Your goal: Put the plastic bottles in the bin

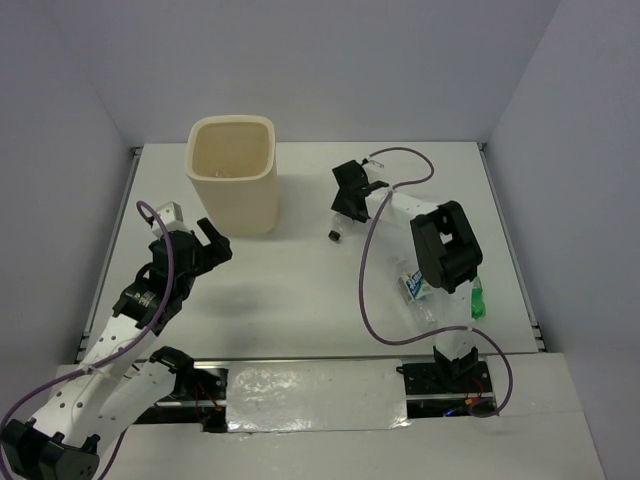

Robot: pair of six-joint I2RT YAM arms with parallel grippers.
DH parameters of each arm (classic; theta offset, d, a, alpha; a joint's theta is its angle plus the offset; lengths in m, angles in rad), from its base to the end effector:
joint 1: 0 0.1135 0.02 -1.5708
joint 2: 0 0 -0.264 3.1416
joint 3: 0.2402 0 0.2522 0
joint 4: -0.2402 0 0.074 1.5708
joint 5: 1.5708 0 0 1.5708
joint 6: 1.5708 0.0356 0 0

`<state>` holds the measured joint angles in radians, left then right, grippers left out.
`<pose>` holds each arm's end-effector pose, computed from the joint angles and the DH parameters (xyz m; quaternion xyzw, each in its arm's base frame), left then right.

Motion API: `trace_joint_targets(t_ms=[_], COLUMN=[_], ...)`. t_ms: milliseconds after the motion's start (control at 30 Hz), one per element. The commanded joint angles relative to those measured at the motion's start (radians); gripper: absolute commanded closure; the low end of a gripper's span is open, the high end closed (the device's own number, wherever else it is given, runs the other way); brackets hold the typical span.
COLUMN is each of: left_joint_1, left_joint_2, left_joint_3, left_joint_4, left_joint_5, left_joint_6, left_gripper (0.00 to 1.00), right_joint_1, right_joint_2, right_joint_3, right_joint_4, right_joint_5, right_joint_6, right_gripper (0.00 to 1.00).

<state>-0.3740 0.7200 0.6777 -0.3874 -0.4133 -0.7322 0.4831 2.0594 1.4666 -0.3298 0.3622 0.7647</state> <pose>0.1595 -0.0472 0.2928 -0.2558 0.7908 -0.1308 0.5405 0.4003 0.1957 0.1740 0.1876 0.9152 0.0444 0.3540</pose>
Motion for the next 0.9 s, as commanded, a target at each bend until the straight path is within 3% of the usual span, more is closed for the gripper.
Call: trace_joint_targets(t_ms=[0, 133, 333, 500, 600, 700, 733, 833, 867], left_joint_1=[0.006, 0.006, 0.006, 0.006, 0.004, 0.006, 0.006, 0.007, 0.007], left_joint_2=[-0.007, -0.014, -0.016, -0.011, -0.005, 0.002, 0.001, -0.002, -0.004], left_joint_3=[0.002, -0.001, 0.002, 0.0, 0.002, 0.01, 0.011, 0.008, 0.003], left_joint_4=[0.025, 0.03, 0.033, 0.039, 0.044, 0.036, 0.035, 0.045, 0.05], left_joint_5=[0.001, 0.004, 0.005, 0.008, 0.011, 0.014, 0.01, 0.008, 0.007], left_joint_6=[0.016, 0.017, 0.022, 0.025, 0.028, 0.03, 0.03, 0.034, 0.034], left_gripper=[0.01, 0.01, 0.01, 0.01, 0.01, 0.01, 0.01, 0.01, 0.01], right_joint_1=[-0.005, 0.003, 0.13, 0.233, 0.261, 0.275, 0.278, 0.29, 0.296], right_joint_2=[-0.096, -0.223, -0.32, -0.214, -0.05, 0.102, 0.126, 0.143, 0.142], right_joint_3=[0.026, 0.061, 0.227, 0.401, 0.715, 0.922, 0.952, 0.917, 0.902], right_joint_4=[0.078, 0.159, 0.297, 0.422, 0.371, 0.336, 0.334, 0.374, 0.402], right_joint_5=[0.006, -0.08, -0.124, -0.086, -0.075, -0.1, -0.106, -0.179, -0.227], right_joint_6=[-0.067, -0.211, -0.485, -0.685, -0.723, -0.725, -0.725, -0.728, -0.743], right_gripper=[0.5, 0.57, 0.57, 0.55, 0.53, 0.4, 0.29, 0.13, 0.11])
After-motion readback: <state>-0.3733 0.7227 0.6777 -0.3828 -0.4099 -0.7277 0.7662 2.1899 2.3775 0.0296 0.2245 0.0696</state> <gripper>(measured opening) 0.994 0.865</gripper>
